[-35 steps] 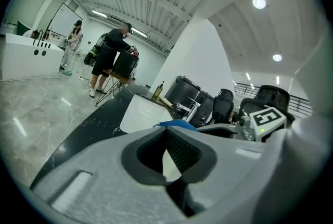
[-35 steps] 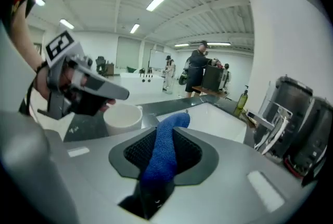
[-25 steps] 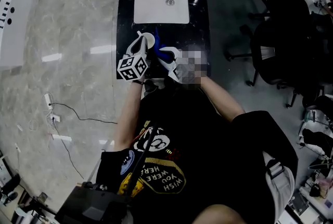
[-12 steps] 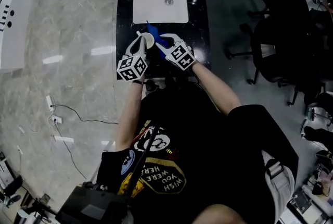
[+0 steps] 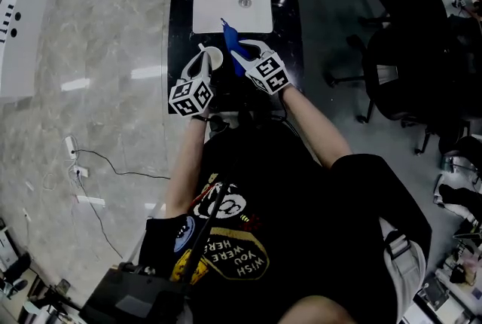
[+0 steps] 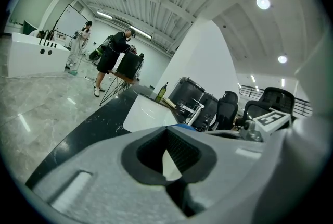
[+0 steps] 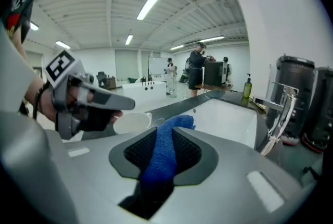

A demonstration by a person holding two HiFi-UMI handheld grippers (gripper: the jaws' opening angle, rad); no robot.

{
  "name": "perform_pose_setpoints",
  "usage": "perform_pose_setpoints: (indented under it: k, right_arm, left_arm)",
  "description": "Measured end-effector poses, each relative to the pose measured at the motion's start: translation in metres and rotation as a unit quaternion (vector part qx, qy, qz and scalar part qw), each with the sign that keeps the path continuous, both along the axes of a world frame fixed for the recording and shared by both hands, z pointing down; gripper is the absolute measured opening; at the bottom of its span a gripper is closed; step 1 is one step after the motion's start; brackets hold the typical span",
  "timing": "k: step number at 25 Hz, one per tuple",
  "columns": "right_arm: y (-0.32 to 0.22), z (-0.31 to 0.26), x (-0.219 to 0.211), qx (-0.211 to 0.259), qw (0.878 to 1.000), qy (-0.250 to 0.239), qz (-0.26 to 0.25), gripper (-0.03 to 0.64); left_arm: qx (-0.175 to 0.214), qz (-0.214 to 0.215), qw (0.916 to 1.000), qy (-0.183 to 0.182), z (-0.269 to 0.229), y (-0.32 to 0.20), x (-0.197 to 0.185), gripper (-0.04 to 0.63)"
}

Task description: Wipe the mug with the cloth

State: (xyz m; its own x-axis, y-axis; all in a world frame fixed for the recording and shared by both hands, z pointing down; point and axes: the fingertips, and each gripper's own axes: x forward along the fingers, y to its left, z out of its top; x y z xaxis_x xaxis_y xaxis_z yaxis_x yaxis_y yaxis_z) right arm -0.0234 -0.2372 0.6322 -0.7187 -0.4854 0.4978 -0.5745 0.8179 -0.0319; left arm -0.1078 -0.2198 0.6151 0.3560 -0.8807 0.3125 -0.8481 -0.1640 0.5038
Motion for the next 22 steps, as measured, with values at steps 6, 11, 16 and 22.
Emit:
perform_pose_setpoints:
  k: [6, 11, 16, 22]
  right_arm:
    - [0.047, 0.028, -0.017, -0.007, 0.996, 0.049, -0.08, 0.094]
    - [0.102, 0.019, -0.034, -0.019, 0.99, 0.018, -0.142, 0.094]
    - [0.068, 0.0, -0.01, -0.024, 0.996, -0.032, -0.076, 0.094]
    - [0.003, 0.0, -0.015, 0.008, 0.999, 0.02, -0.044, 0.094]
  left_arm:
    - [-0.001, -0.004, 0.9999, 0.015, -0.001, 0.004, 0.004, 0.004]
    - [0.0, -0.004, 1.0, 0.005, -0.002, 0.004, 0.003, 0.003]
    - [-0.002, 0.005, 1.0, 0.007, 0.0, 0.009, 0.006, 0.003]
    - [-0.003, 0.009, 0.9999, 0.012, -0.001, 0.009, 0.007, 0.003]
